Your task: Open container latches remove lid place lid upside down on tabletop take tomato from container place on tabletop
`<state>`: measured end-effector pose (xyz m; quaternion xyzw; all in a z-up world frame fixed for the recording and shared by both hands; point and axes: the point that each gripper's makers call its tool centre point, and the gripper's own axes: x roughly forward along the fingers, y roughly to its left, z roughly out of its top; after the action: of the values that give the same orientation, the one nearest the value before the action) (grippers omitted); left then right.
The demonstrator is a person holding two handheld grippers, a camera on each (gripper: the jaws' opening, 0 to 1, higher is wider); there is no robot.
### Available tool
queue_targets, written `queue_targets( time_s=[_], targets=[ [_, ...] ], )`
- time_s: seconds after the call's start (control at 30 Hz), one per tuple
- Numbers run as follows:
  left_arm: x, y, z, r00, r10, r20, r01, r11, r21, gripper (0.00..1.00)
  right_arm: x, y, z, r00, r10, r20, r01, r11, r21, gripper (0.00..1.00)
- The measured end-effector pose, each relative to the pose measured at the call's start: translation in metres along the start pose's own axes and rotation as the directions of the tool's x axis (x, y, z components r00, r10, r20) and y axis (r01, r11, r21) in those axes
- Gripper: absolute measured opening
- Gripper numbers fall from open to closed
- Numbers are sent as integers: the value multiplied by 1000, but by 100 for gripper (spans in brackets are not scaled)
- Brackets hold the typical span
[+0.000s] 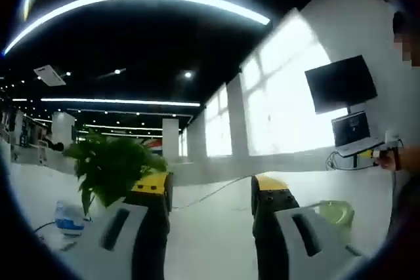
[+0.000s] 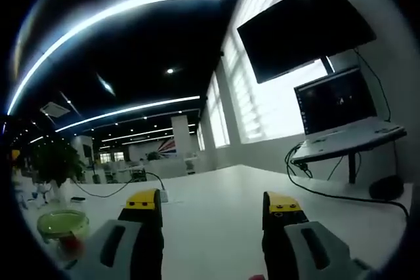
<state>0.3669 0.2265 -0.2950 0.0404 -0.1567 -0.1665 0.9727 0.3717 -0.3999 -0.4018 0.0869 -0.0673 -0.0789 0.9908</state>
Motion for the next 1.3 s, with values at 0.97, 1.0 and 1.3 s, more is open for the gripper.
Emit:
queue_targets(
  time_s=[0.97, 1.0, 1.3],
  targets=[
    [50, -116, 46, 827, -547, -127, 558, 826, 76, 53, -7, -4, -7, 1000, -5, -12, 5, 999, 38, 54],
    [51, -122, 44, 812, -566, -140, 579, 812, 76, 54, -8, -4, -7, 1000, -5, -12, 5, 999, 37, 54],
    [64, -151, 32, 724, -650, -230, 679, 731, 72, 57, -8, -3, -9, 1000, -3, -14, 3, 999, 39, 54]
  ],
)
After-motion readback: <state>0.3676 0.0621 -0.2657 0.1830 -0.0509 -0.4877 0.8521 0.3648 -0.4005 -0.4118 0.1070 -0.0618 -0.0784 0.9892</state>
